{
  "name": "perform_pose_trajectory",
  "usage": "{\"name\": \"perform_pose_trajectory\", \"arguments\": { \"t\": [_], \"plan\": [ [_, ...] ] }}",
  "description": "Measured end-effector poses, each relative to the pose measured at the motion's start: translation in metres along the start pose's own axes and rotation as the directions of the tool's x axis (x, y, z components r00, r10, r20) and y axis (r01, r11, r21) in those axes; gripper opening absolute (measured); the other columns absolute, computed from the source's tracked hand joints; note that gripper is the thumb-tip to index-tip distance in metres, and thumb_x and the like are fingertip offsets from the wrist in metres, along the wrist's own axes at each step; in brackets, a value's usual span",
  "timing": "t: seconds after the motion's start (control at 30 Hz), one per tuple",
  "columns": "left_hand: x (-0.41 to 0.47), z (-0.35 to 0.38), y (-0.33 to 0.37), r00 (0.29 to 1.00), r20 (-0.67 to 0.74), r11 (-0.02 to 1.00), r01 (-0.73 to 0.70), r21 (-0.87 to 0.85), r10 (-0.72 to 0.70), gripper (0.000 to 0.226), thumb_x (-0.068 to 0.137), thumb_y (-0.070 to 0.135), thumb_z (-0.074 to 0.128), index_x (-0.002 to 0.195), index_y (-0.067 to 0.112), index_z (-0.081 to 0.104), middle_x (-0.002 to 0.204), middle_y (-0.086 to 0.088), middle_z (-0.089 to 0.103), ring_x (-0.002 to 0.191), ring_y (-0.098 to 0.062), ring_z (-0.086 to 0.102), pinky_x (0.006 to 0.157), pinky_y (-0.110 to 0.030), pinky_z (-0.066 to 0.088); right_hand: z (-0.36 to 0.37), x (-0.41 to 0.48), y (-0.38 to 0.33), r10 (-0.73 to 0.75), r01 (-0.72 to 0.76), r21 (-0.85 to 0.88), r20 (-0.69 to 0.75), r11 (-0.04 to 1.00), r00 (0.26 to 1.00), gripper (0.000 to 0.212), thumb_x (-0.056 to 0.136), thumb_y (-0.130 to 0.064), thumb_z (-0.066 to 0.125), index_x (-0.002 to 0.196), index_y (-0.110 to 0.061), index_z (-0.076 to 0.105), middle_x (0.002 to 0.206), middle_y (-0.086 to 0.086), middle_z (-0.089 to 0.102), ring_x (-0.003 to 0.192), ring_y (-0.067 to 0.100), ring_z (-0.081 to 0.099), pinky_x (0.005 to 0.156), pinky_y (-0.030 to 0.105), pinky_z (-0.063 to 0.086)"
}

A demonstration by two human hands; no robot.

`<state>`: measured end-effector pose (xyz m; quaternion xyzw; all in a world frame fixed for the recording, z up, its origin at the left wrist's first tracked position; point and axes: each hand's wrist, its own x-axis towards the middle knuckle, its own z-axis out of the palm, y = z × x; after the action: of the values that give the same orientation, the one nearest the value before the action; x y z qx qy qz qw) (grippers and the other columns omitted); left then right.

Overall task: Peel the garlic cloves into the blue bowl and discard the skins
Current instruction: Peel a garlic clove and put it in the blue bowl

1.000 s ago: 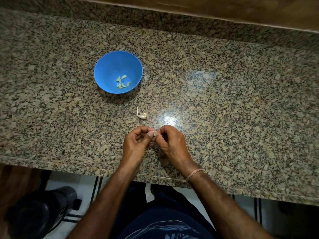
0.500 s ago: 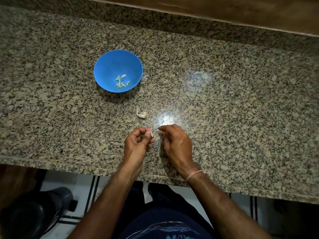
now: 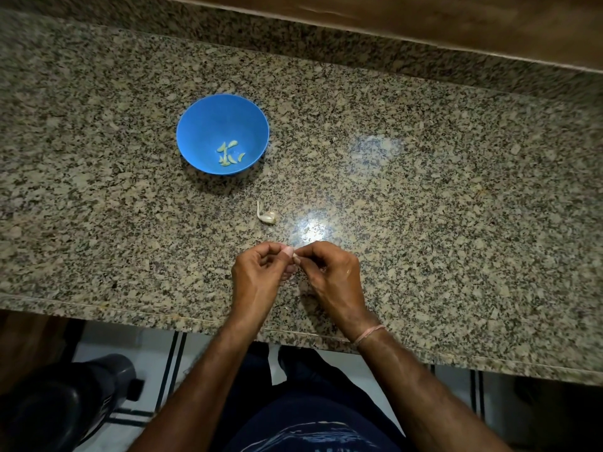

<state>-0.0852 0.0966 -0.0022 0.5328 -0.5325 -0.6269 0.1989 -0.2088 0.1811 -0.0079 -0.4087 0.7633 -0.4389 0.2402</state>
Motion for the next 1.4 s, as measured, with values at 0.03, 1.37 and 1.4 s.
{"name": "perform_pose_trajectory", "arguments": {
  "t": [0.03,1.37,1.4],
  "plan": [
    [-0.001,0.000,0.000,1.000,-0.007,1.000,0.010,-0.022,-0.010,0.020,0.097,0.026,0.073,0.110,0.011,0.075,0.095,-0.005,0.079,0.088,-0.018,0.078,0.080,-0.033,0.063,0.000,0.000,-0.001,0.021,-0.021,0.033,-0.006,0.999,1.000,0.004,0.093,-0.010,0.078,0.097,-0.011,0.078,0.087,-0.005,0.075,0.080,0.004,0.071,0.072,0.026,0.062],
    [-0.011,0.013,0.010,0.990,-0.039,0.980,-0.129,0.149,0.137,0.007,0.095,0.021,0.073,0.099,0.027,0.075,0.096,0.012,0.076,0.093,-0.002,0.069,0.088,-0.039,0.062,-0.011,-0.004,-0.005,0.385,-0.436,0.484,0.207,0.759,0.899,0.016,0.104,-0.019,0.063,0.103,-0.007,0.075,0.095,0.010,0.077,0.086,0.014,0.072,0.082,0.027,0.060],
    [-0.010,0.012,0.009,0.991,-0.055,0.983,-0.116,0.142,0.125,0.006,0.095,0.023,0.073,0.098,0.028,0.075,0.095,0.012,0.075,0.092,-0.006,0.069,0.087,-0.042,0.062,-0.011,-0.004,-0.005,0.374,-0.423,0.472,0.199,0.774,0.906,0.014,0.103,-0.015,0.063,0.106,-0.008,0.075,0.099,0.007,0.077,0.092,0.013,0.073,0.084,0.027,0.060]
  ]
}}
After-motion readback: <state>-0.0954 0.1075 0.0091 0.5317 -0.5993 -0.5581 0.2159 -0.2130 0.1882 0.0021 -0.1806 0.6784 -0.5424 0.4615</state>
